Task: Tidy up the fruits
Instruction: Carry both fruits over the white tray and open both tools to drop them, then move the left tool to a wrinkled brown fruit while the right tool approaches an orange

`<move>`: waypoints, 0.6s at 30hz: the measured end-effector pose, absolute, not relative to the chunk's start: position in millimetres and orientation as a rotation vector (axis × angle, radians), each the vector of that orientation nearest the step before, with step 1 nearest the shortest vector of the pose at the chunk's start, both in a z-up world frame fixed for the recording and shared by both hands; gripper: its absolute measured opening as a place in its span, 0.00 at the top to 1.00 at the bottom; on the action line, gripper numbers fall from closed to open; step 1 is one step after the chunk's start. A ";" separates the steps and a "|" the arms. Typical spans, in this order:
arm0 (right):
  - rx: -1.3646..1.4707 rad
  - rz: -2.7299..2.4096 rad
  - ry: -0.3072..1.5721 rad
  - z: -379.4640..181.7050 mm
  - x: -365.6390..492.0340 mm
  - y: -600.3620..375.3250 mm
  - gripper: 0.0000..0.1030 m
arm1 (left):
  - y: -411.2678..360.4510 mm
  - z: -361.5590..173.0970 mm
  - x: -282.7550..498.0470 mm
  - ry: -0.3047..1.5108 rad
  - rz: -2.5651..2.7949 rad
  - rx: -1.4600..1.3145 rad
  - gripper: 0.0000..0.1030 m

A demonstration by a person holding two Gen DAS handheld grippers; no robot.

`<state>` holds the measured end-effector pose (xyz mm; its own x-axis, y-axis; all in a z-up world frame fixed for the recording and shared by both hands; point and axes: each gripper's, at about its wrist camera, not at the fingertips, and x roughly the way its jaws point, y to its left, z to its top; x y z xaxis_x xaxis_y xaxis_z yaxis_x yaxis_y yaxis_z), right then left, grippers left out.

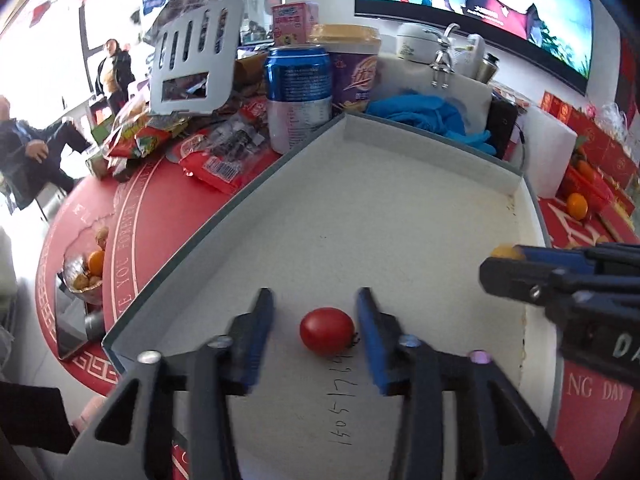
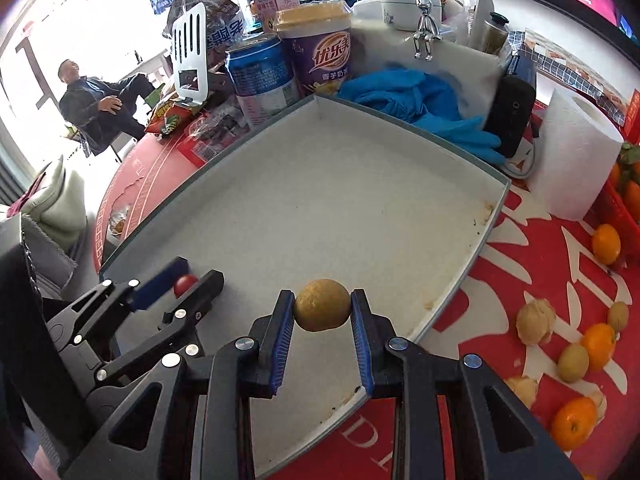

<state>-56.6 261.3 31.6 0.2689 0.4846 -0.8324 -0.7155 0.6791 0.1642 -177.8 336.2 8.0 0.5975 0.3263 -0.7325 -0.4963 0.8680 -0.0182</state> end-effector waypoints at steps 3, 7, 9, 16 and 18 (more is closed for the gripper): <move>-0.210 0.822 0.960 49.0 -57.8 251.7 0.02 | 337.1 12.1 -184.0 0.778 0.488 -0.249 0.30; -0.169 0.788 0.884 71.6 -57.5 230.7 0.00 | 332.0 21.4 -190.6 0.745 0.494 -0.255 0.23; -0.152 0.772 0.883 74.8 -54.8 220.4 0.00 | 327.7 26.9 -191.1 0.744 0.473 -0.265 0.23; -0.098 0.679 0.925 73.7 -44.9 166.5 0.00 | 285.0 43.9 -183.1 0.753 0.343 -0.199 0.22; -0.095 0.646 0.938 72.7 -43.8 146.6 0.00 | 267.5 48.2 -180.3 0.753 0.298 -0.164 0.22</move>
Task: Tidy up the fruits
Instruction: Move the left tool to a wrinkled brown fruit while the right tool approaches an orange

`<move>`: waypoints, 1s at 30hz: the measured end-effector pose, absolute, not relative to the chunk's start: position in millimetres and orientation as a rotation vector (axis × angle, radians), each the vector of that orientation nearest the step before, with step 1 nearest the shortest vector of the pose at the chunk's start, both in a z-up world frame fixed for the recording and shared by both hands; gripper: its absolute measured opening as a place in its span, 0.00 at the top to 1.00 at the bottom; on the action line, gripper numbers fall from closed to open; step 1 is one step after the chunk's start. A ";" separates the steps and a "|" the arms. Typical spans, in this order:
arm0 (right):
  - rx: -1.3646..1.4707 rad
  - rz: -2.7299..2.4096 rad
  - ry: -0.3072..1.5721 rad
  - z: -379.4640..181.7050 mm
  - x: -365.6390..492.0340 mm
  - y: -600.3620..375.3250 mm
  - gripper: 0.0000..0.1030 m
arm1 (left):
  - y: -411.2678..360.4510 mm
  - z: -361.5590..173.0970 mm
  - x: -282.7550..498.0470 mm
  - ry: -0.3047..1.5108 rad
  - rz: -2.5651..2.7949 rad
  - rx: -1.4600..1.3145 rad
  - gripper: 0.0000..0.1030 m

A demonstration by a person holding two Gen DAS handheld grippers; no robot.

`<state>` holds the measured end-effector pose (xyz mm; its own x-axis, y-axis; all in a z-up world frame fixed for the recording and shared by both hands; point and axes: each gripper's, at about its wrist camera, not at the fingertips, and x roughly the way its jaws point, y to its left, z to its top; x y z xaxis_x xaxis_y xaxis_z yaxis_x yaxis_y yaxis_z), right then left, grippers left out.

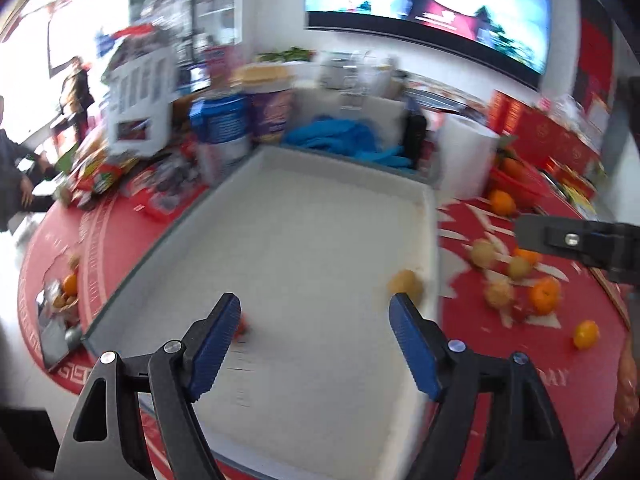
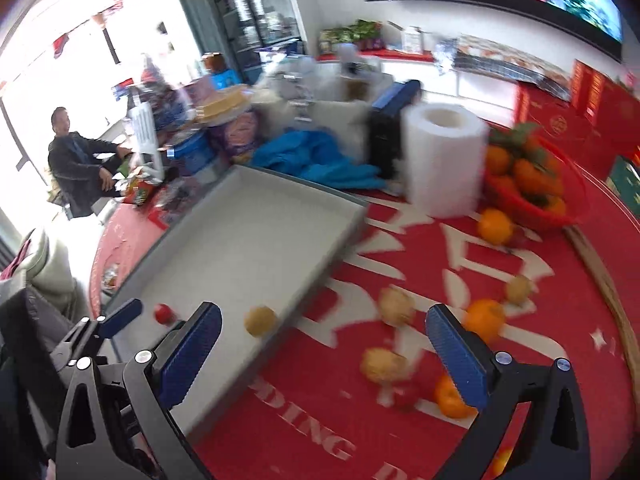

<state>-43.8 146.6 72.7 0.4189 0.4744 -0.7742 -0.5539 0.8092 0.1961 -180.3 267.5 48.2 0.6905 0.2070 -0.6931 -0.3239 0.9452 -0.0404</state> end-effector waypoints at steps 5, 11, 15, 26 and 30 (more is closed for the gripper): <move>-0.076 0.555 0.950 72.2 -42.4 86.9 0.00 | 228.3 54.7 -178.5 0.752 0.186 -0.107 0.22; -0.046 0.415 0.984 52.7 -44.5 16.0 0.00 | 178.8 42.3 -163.1 0.814 0.079 -0.045 0.22; -0.059 0.382 1.011 37.3 -51.8 -8.1 0.00 | 156.0 35.1 -146.5 0.841 0.071 -0.025 0.22; -0.138 0.382 1.004 9.4 -78.8 -29.5 0.00 | 155.4 22.9 -106.0 0.875 0.077 -0.087 0.26; -0.197 0.376 0.981 4.6 -78.5 -19.9 0.00 | 151.4 24.5 -95.5 0.884 0.076 -0.097 0.26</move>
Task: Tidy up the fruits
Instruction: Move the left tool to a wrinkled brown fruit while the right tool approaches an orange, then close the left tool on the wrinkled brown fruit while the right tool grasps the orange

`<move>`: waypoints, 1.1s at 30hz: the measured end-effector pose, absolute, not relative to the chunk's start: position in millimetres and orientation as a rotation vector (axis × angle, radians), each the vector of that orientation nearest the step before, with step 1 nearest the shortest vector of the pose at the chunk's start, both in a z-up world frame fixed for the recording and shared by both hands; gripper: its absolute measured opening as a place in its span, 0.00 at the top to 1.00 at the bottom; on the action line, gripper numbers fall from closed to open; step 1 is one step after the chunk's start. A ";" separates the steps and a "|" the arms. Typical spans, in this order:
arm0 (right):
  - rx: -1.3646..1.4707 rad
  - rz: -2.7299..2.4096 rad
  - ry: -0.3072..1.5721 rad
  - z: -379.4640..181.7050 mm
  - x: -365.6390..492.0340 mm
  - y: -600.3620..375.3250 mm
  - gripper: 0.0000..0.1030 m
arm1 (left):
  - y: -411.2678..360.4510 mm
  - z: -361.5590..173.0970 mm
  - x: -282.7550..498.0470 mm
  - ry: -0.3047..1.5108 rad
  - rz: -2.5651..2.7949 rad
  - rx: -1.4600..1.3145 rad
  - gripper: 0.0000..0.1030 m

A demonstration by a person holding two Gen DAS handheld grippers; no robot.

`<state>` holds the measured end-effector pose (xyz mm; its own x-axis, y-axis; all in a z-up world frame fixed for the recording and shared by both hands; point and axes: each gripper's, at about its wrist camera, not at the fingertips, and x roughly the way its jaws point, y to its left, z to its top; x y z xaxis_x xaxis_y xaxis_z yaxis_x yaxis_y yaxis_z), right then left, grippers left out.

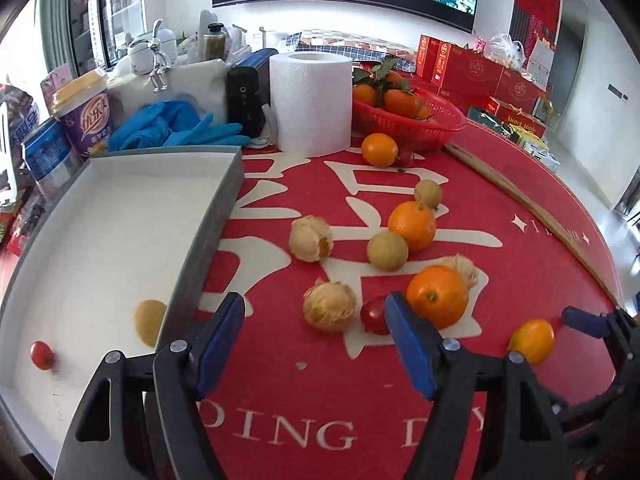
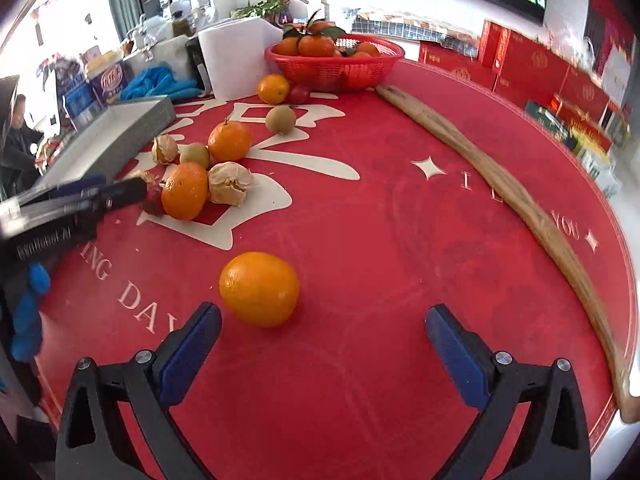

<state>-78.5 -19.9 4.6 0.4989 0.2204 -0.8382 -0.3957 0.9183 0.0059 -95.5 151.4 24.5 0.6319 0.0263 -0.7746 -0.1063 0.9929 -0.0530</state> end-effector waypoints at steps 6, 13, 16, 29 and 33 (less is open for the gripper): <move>-0.219 0.382 0.972 2.7 -75.8 -15.4 0.00 | 146.4 26.2 -99.2 0.885 0.073 -0.092 0.30; -0.223 0.390 0.960 2.4 -76.4 -14.7 0.00 | 167.1 36.4 -111.2 0.860 0.096 -0.146 0.34; -0.222 0.391 0.956 2.1 -76.8 -14.7 0.00 | 164.9 30.3 -105.9 0.883 0.122 -0.092 0.37; -0.211 0.369 0.962 1.8 -71.2 -9.2 0.00 | 149.4 9.6 -82.3 0.937 0.114 -0.062 0.54; -0.216 0.378 0.958 2.3 -70.6 -1.9 0.02 | 146.6 11.5 -87.7 0.940 0.115 -0.051 0.75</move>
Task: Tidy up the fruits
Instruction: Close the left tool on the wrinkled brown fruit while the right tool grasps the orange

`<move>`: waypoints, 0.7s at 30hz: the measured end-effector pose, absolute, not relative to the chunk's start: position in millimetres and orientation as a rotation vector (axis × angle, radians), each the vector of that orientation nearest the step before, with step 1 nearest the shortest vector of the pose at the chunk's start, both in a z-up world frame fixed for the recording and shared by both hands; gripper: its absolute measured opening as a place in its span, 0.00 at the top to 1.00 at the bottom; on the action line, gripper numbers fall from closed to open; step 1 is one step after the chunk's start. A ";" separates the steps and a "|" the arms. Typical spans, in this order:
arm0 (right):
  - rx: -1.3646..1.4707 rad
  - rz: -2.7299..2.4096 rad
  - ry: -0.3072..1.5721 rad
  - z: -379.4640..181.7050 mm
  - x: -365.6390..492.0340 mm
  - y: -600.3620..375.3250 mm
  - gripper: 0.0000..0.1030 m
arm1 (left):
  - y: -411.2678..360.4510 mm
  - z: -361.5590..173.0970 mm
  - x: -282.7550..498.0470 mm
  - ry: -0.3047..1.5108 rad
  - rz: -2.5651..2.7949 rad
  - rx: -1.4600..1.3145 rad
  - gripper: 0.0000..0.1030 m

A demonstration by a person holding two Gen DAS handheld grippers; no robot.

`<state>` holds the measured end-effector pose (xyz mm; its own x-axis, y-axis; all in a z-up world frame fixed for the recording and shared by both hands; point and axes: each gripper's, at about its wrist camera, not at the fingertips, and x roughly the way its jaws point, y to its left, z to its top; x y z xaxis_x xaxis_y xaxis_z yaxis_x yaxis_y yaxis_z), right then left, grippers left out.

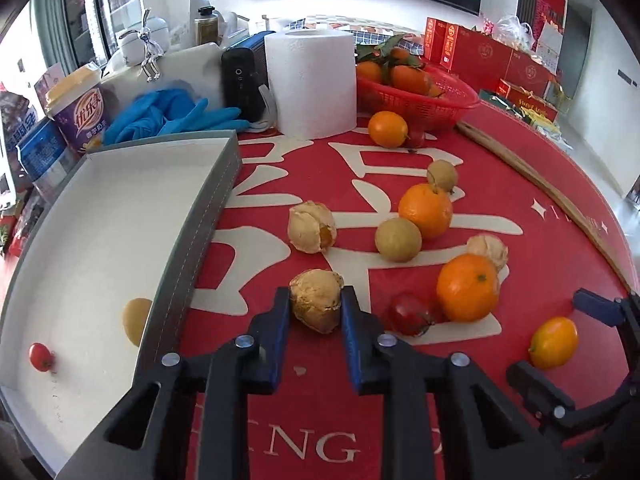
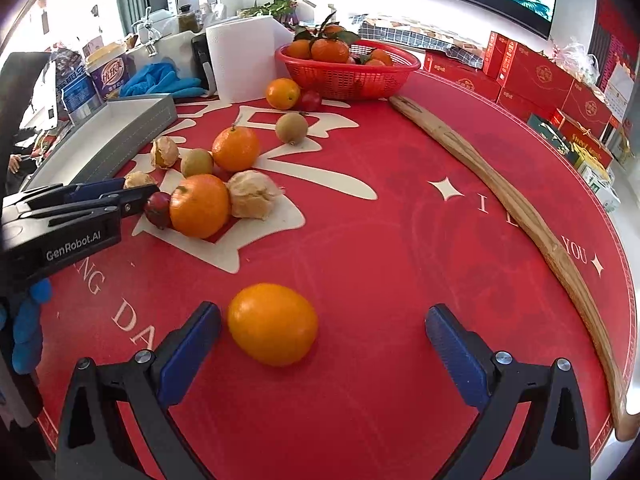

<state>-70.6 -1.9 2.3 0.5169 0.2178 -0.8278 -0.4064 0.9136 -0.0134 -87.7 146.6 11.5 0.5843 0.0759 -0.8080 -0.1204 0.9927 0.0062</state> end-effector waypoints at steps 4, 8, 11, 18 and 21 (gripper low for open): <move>-0.220 0.407 0.917 10.0 -77.4 2.2 0.57 | 148.3 12.8 -95.5 0.928 0.102 -0.095 0.76; -0.142 0.444 0.930 11.0 -75.1 -6.5 0.64 | 149.8 30.0 -108.2 0.873 0.099 -0.104 0.76; -0.064 0.483 0.959 13.3 -69.9 -14.4 0.64 | 151.0 43.5 -117.0 0.830 0.109 -0.089 0.75; -0.018 0.540 0.968 24.6 -68.9 -7.1 0.64 | 171.7 60.7 -136.2 0.759 0.190 -0.051 0.75; -0.018 0.565 0.968 29.7 -67.9 4.4 0.64 | 189.0 60.7 -142.2 0.750 0.233 -0.060 0.75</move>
<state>-67.9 4.4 29.7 0.4348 0.4460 -0.7823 -0.4620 0.8562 0.2313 -142.2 189.0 60.7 0.7076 0.1879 -0.6812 -0.2307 0.9726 0.0287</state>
